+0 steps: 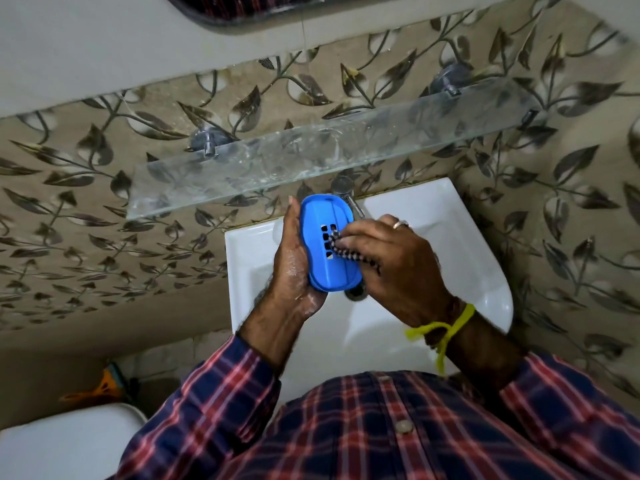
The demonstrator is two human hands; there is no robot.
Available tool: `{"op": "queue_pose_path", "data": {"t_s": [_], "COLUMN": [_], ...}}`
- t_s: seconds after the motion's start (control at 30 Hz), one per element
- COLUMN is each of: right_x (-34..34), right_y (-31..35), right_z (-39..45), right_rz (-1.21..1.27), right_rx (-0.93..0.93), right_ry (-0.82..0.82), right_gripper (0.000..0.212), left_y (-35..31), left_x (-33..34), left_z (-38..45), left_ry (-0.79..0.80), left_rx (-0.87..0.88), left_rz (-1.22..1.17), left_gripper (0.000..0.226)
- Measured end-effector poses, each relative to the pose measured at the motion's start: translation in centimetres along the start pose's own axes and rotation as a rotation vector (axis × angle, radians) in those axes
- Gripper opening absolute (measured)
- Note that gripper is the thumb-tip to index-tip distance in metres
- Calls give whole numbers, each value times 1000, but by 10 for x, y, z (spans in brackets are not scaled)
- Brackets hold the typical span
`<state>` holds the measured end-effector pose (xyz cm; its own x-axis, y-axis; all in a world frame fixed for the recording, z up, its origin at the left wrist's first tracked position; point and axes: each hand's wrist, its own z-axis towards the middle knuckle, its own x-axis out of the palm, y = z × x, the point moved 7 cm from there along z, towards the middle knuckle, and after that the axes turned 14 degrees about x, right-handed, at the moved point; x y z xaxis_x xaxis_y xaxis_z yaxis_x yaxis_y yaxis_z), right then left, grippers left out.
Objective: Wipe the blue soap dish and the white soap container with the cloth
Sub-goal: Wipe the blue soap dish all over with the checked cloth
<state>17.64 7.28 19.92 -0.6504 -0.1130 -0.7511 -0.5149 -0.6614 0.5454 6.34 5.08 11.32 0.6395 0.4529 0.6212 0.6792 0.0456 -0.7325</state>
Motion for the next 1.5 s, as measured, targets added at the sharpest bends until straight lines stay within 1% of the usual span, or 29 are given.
{"op": "queue_pose_path", "data": {"t_s": [0.07, 0.17, 0.3, 0.43, 0.47, 0.57, 0.6, 0.7, 0.73, 0.83, 0.87, 0.93, 1.0, 1.07, 1.13, 1.17, 1.33, 1.4, 1.5], "right_x": [2, 2, -1, 3, 1, -6, -6, 0, -1, -5, -4, 2, 4, 1, 2, 4, 8, 8, 8], "right_y": [7, 8, 2, 11, 8, -1, 2, 15, 13, 1, 4, 19, 20, 5, -10, -9, -2, -7, -9], "right_z": [3, -5, 8, -1, -1, 14, 19, 20, 18, 23, 24, 19, 11, 11, 19, 22, 17, 16, 27], "right_rz": [10, -14, 19, 32, 16, 18, 18, -40, -46, -13, -10, -26, -39, -21, 14, 24, 52, 83, 109], "right_rx": [-8, -42, 109, 46, 62, 200, 204, 75, 76, 215, 215, 129, 83, 189, 325, 345, 296, 335, 382], "right_ry": [-5, 32, -43, -11, -26, -111, -120, -73, -70, -103, -95, -62, -33, -40, -44, -32, 15, 36, 7], "right_gripper": [28, 29, 34, 34, 34, 35, 35, 40, 40, 37, 35, 34, 36, 34, 31, 30, 26, 23, 25], "left_y": [2, 1, 7, 0, 0, 6, 8, 3, 1, 0, 0, -2, -6, -8, -8, -8, -18, -16, -10], "left_x": [3, 0, 0, -1, -2, -2, -1, 1, 1, -3, -4, -5, -7, -7, -6, -5, -8, -9, -5], "left_z": [-1, -2, -6, -7, -8, -12, -13, -17, -17, -18, -18, -18, -19, -20, -20, -20, -18, -20, -22], "left_ry": [23, 31, 3, 8, -1, -23, -26, -17, -14, -50, -59, -59, -54, -56, -71, -76, -77, -93, -75], "left_rx": [-7, 5, 21, 60, 67, 100, 111, 153, 166, 184, 178, 165, 165, 168, 178, 172, 190, 182, 176], "left_rz": [-43, -1, 58, 86, 114, 180, 185, 192, 206, 267, 262, 223, 197, 219, 250, 240, 219, 233, 256], "left_gripper": [76, 76, 74, 71, 70, 63, 60, 56, 57, 60, 59, 59, 66, 81, 86, 84, 79, 75, 64]}}
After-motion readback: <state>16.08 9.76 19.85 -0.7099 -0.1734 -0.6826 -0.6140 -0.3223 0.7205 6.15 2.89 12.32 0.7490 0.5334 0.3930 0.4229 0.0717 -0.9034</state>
